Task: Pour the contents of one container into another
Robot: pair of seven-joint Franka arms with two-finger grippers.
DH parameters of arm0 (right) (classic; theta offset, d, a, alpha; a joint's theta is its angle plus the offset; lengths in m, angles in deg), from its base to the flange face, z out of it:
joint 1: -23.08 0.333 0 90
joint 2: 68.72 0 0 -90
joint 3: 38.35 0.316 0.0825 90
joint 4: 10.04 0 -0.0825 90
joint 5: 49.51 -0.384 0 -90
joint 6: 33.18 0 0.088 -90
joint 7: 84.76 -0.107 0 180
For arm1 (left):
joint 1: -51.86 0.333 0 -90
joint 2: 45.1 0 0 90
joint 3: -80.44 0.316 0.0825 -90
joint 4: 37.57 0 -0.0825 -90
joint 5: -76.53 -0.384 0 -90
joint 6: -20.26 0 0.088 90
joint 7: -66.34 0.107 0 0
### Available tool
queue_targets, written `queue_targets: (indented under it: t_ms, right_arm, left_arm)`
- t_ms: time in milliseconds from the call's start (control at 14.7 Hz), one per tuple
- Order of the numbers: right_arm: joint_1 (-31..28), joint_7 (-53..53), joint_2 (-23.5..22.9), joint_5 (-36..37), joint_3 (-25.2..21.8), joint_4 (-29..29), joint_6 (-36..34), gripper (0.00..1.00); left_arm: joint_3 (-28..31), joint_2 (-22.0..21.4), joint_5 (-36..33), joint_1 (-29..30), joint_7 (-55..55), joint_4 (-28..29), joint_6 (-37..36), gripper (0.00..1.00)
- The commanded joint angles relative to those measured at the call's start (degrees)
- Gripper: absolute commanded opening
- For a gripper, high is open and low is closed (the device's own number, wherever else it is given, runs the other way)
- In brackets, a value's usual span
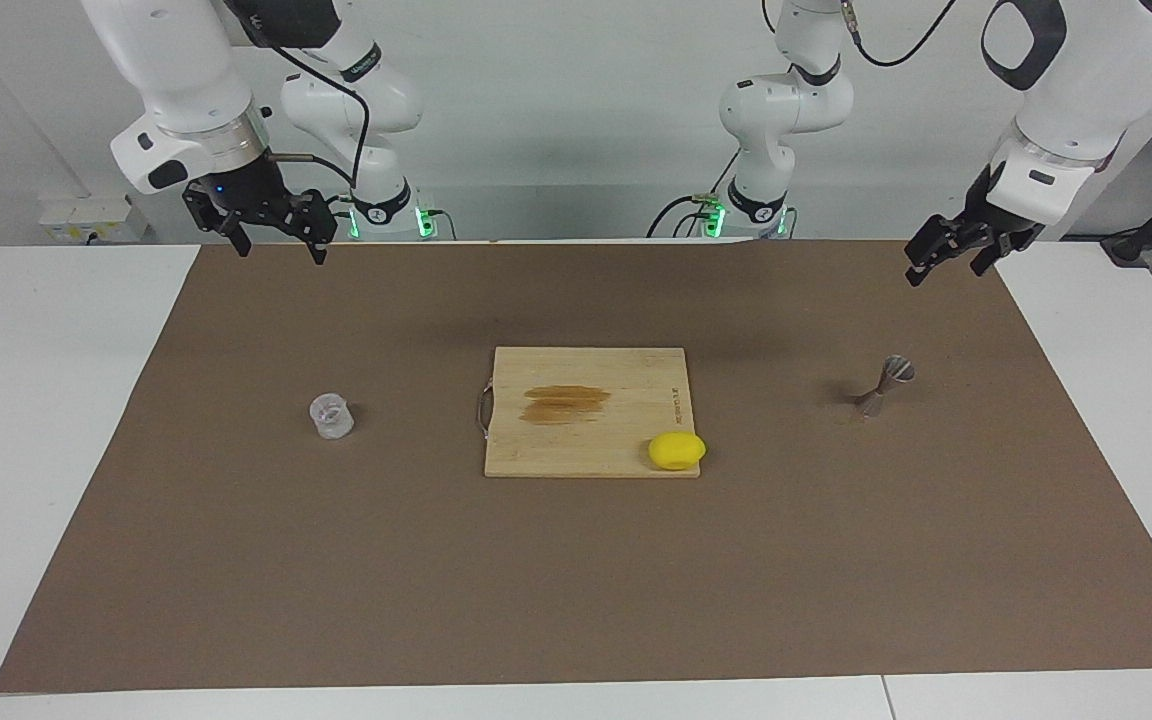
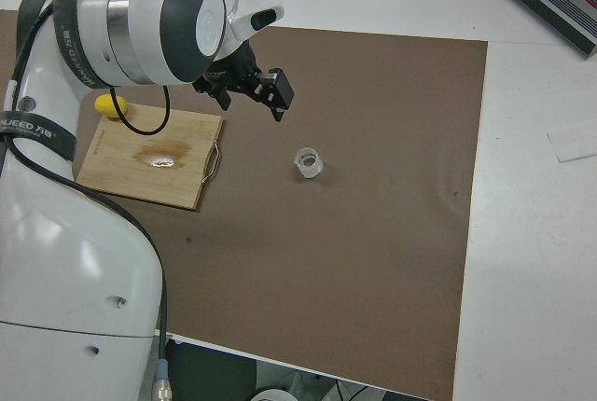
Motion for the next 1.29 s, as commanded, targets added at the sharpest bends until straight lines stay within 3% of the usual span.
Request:
queue_targets:
  t_ms: [0,679,1222]
  right_arm:
    - [-0.9,0.9,1.2,-0.4,0.4,-1.1,0.6,0.99]
    - [-0.9,0.8,1.2,-0.4,0.4,-1.1,0.6,0.99]
    - [-0.9,0.9,1.2,-0.4,0.4,-1.1,0.6,0.99]
  left_arm:
    - [0.3,-0.5,-0.9,-0.4,0.2,0.3,0.9,1.00]
    - [0.3,-1.9,-0.9,-0.3,0.8,4.6,7.8,1.00]
    - [0.4,-5.5,-0.9,0.4,1.0,17.7,22.7,1.00]
